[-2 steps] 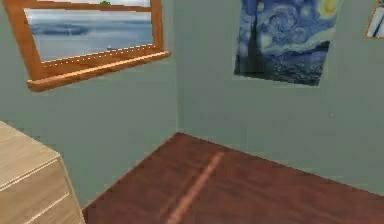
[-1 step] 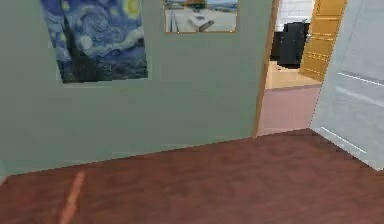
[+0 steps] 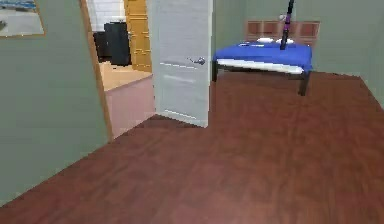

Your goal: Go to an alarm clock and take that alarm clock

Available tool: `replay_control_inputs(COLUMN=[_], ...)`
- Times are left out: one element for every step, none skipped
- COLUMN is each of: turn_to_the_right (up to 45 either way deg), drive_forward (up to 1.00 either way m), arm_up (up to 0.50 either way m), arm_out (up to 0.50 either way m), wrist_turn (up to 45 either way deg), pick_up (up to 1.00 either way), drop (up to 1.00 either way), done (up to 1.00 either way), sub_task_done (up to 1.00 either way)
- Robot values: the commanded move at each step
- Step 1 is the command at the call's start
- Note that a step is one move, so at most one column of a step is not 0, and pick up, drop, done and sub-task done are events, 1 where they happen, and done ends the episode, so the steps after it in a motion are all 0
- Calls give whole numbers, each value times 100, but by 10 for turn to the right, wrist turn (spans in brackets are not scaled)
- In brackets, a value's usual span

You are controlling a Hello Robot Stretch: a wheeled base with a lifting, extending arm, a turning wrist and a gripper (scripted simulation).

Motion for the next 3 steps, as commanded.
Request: replay_control_inputs(turn_to_the_right=[450,30,0], drive_forward=[0,0,60], arm_up=[0,0,0], arm_out=[0,0,0], wrist_turn=[0,0,0], pick_up=[0,0,0], drop=[0,0,0], done=[0,0,0], sub_task_done=[0,0,0])
